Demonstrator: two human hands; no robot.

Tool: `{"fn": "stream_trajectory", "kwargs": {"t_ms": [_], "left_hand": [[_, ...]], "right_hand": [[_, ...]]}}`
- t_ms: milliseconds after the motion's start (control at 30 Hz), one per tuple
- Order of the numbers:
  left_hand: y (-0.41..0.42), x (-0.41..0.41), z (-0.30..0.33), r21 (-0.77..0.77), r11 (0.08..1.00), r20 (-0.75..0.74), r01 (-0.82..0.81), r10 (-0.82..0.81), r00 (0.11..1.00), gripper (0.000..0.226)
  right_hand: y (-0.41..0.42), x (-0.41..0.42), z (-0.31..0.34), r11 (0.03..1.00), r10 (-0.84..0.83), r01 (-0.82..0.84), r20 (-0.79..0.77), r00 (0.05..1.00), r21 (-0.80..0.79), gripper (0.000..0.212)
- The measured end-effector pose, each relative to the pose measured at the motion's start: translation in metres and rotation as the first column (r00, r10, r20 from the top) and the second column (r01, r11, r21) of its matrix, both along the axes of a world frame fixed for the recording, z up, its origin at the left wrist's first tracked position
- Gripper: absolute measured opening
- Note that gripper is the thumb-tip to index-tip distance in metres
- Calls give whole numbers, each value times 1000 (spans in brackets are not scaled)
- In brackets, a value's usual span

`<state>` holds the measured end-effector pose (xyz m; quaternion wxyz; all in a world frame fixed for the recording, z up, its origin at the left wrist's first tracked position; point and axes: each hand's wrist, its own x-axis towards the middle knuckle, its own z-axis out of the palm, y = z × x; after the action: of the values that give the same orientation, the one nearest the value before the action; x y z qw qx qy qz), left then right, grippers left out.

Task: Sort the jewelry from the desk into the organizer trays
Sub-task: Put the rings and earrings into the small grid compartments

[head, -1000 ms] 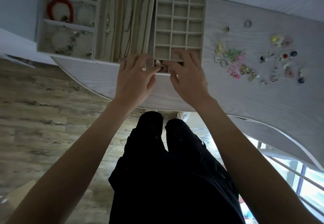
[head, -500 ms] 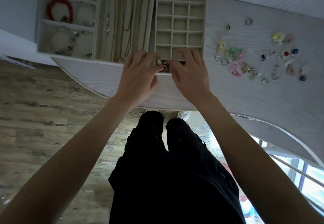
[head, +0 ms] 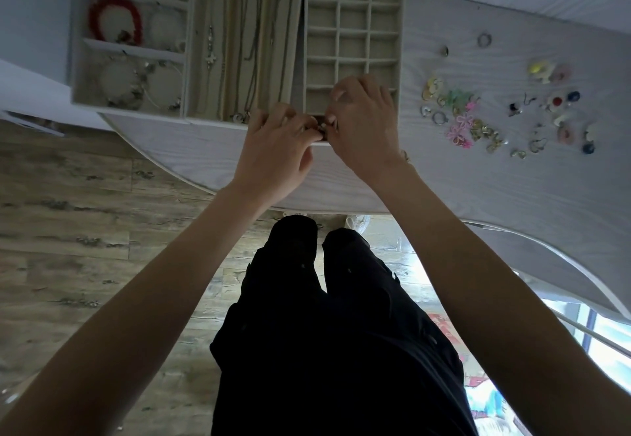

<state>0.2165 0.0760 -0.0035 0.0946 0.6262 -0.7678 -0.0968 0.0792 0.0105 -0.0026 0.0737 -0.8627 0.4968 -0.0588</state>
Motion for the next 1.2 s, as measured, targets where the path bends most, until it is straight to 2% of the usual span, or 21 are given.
{"fn": "stream_trajectory", "kwargs": {"t_ms": [100, 200, 300, 367, 433, 500, 633, 900, 1067, 1200], "left_hand": [[0, 0, 0, -4, 1000, 3, 6, -6, 1000, 19], [-1, 1, 0, -4, 1000, -3, 16, -16, 1000, 21], [-1, 2, -2, -21, 1000, -13, 21, -22, 1000, 21], [-1, 1, -2, -32, 999, -44, -1, -1, 999, 21], [-4, 1, -1, -50, 997, -66, -54, 51, 997, 20], [-8, 0, 0, -54, 994, -69, -90, 86, 994, 22], [-12, -4, 0, -16, 998, -46, -61, 60, 997, 34], [-5, -3, -6, -44, 997, -33, -67, 65, 997, 34], [-3, -4, -7, -26, 995, -72, -99, 97, 993, 30], [2, -3, -6, -47, 995, -70, -92, 89, 994, 28]], "right_hand": [[1, 3, -3, 999, -53, 53, -40, 998, 2, 8], [3, 6, -3, 1000, -24, 24, -41, 999, -10, 11], [4, -2, 4, 999, -8, 11, 104, 995, -34, 8], [7, -14, 10, 998, -66, 68, 213, 975, -6, 10], [13, -23, 12, 993, -110, 115, 243, 964, -6, 17], [22, -27, 9, 995, -98, 101, 222, 970, -2, 22], [34, -25, 0, 998, -62, 63, 118, 991, 1, 22], [43, -12, 0, 993, -114, 114, -22, 993, 5, 34], [40, -12, 2, 995, -97, 97, 15, 995, 11, 20], [37, -10, 2, 996, -90, 91, -17, 996, 14, 17]]}}
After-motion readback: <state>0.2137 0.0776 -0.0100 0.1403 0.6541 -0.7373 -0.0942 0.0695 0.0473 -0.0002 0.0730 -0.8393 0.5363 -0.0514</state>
